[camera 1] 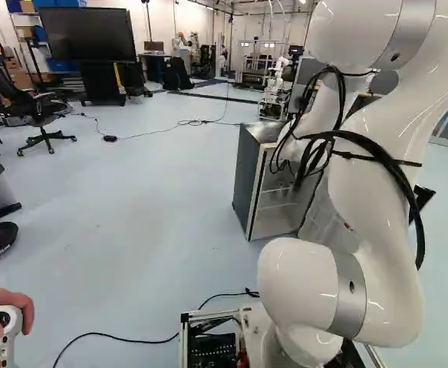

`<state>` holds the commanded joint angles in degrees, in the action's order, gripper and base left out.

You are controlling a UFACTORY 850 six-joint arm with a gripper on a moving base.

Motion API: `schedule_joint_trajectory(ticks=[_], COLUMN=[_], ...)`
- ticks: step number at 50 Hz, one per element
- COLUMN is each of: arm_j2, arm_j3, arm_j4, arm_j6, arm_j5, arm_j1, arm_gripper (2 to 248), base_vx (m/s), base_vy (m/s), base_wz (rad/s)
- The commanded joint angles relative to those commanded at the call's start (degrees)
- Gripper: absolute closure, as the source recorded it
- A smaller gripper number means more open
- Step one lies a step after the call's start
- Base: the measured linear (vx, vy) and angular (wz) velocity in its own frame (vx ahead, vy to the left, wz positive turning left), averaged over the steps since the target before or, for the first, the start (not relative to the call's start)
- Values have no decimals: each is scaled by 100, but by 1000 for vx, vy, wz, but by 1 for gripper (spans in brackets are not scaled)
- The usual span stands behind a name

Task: Grab a drink from the fridge

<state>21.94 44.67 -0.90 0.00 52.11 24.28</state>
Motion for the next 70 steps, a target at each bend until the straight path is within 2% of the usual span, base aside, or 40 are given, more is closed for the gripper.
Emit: schedule_joint_trajectory(ticks=[23, 53, 70], arm_j2=[30, 590, 926], arm_j3=[347, 1077, 1513], arm_j4=[0, 0, 0], arm_j6=[0, 0, 0], arm_j5=[0, -9, -166], arm_j1=[-113, -297, -425], arm_gripper=[157, 157, 157], base_vx=[0, 0, 0], base_vy=[0, 0, 0], base_wz=[0, 0, 0])
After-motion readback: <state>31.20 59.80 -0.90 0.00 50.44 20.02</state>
